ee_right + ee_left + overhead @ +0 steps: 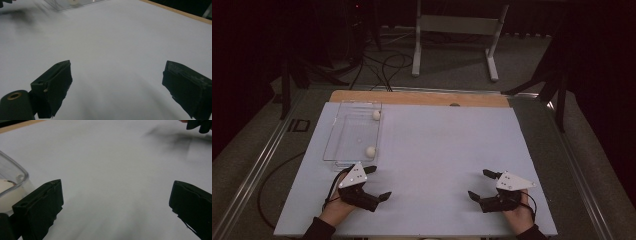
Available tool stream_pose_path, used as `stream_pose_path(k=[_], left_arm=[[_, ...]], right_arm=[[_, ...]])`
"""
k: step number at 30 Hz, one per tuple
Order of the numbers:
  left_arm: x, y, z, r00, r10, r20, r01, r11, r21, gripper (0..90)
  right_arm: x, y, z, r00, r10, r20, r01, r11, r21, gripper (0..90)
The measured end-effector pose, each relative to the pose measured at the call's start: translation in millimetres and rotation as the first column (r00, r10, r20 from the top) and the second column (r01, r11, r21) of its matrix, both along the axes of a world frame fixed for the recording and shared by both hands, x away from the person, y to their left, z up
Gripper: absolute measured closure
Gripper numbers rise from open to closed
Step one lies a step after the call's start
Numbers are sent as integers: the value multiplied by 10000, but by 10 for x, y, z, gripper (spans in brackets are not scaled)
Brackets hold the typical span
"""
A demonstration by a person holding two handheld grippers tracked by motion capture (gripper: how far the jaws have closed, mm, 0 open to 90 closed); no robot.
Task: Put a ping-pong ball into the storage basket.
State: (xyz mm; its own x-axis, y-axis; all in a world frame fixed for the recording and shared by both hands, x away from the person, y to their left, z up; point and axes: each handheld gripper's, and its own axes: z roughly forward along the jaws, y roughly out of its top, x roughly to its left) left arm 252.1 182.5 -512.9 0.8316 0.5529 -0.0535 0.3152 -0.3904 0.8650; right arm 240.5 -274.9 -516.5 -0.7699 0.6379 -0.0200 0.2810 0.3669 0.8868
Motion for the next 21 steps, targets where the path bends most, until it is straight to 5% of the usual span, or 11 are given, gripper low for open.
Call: stream_pose_path(k=[21], left_arm=[[-10, 63, -39, 9996, 147, -220, -146, 9999, 65, 5]], right_arm=[[2, -23, -7, 10000, -8, -35, 8, 10000, 56, 87]])
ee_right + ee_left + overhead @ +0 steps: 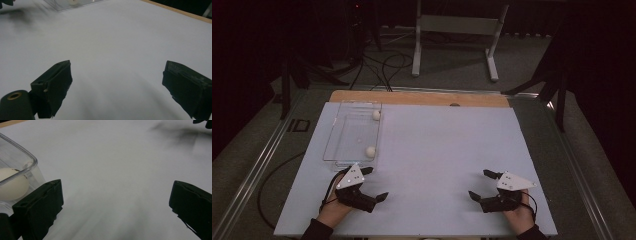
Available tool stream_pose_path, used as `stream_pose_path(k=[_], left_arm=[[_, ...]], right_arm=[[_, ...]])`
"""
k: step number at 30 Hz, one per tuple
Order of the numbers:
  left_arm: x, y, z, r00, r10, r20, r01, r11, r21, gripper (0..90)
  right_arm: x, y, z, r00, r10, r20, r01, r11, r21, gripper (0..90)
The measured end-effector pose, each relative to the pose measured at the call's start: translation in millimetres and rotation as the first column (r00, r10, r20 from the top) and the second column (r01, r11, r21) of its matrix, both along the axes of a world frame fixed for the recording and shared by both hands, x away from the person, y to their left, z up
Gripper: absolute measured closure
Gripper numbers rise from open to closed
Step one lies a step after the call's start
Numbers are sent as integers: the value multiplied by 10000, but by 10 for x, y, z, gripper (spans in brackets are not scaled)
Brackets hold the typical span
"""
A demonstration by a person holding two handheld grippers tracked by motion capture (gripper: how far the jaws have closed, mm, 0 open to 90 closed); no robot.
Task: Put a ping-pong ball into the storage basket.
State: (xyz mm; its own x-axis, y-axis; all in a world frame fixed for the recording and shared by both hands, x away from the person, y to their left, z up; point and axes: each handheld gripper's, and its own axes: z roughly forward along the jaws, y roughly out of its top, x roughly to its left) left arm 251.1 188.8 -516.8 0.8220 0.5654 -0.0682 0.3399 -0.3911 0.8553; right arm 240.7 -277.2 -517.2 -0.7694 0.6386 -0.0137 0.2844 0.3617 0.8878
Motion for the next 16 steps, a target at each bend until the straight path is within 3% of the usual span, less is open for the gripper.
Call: stream_pose_path(k=[16], left_arm=[[3, -8, -10, 9999, 26, 101, -24, 9998, -212, 5]], right_arm=[[7, -2, -12, 10000, 10, -62, -9, 10000, 41, 87]])
